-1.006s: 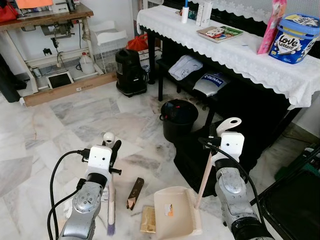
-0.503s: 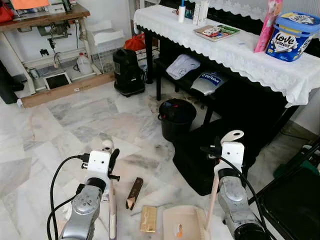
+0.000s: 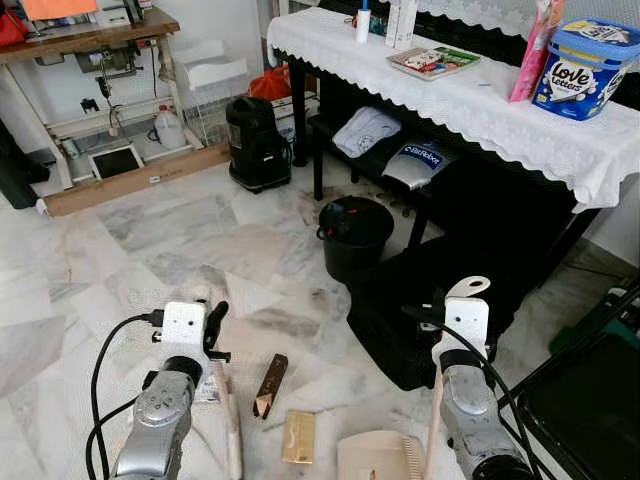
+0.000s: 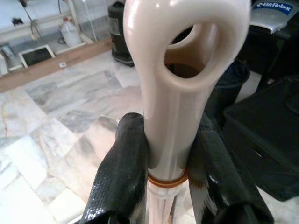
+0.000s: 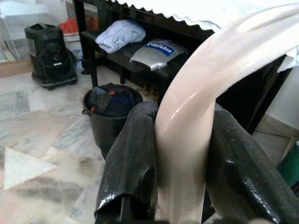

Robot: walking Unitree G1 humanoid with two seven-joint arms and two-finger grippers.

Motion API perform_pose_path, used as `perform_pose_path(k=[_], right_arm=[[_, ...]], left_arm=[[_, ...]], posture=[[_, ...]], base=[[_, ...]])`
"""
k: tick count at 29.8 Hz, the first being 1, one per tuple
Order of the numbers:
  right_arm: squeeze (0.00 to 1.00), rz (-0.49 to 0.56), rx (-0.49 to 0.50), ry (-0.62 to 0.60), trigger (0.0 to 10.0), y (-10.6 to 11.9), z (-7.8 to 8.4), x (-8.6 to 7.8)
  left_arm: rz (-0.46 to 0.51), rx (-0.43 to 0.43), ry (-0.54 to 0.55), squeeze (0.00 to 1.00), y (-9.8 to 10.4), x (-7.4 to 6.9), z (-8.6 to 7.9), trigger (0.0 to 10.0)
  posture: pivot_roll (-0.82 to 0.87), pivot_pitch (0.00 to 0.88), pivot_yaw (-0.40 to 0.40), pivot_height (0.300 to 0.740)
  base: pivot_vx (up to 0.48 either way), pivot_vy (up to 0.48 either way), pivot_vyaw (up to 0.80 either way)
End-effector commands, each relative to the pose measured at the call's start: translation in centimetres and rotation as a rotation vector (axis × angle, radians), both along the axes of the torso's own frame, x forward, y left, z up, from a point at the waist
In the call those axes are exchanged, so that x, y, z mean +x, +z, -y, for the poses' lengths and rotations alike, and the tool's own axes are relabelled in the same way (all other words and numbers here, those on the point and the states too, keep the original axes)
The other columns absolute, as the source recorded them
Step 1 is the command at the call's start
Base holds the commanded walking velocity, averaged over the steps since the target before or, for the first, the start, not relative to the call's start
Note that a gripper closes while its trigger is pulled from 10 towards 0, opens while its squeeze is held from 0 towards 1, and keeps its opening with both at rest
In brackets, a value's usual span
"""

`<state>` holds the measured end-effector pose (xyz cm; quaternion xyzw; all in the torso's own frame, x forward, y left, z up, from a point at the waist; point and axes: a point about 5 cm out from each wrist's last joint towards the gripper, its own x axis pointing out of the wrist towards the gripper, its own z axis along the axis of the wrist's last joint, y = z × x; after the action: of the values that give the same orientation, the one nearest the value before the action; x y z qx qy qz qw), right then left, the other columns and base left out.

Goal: Sweep floor

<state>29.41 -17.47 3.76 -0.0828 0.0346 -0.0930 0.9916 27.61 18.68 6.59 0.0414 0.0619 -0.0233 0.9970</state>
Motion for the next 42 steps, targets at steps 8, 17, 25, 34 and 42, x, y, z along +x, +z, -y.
perform_pose_path(k=[8,17,25,34,42], right_arm=[[0.00,0.045,-0.011,0.061,10.0,0.5,-1.5,0.4],[0.00,0.038,-0.066,0.116,10.0,0.1,-2.4,0.3],[0.00,0.048,-0.085,0.102,10.0,0.2,-2.3,0.7],[0.00,0.030,-0.084,0.079,10.0,0.2,-2.3,1.1],[0.00,-0.031,-0.071,0.047,10.0,-0.9,-1.5,0.4]], left_arm=[[-0.034,-0.030,-0.026,0.00,-0.1,0.0,-0.2,10.0],[-0.042,-0.050,-0.030,0.00,-0.1,0.0,-0.3,10.0],[-0.026,-0.047,-0.039,0.00,0.3,0.1,-0.3,10.0],[0.020,-0.049,-0.039,0.00,1.2,0.2,-0.5,10.0],[0.010,-0.054,-0.061,0.00,1.1,0.2,0.0,10.0]], posture=[[0.13,0.042,0.047,0.740],[0.13,0.036,0.058,0.740],[0.15,0.036,0.067,0.740],[0.16,0.030,0.082,0.740],[0.17,0.031,0.073,0.740]], base=[[0.000,0.000,0.00],[0.000,0.000,0.00],[0.000,0.000,0.00],[0.000,0.000,0.00],[0.000,0.000,0.00]])
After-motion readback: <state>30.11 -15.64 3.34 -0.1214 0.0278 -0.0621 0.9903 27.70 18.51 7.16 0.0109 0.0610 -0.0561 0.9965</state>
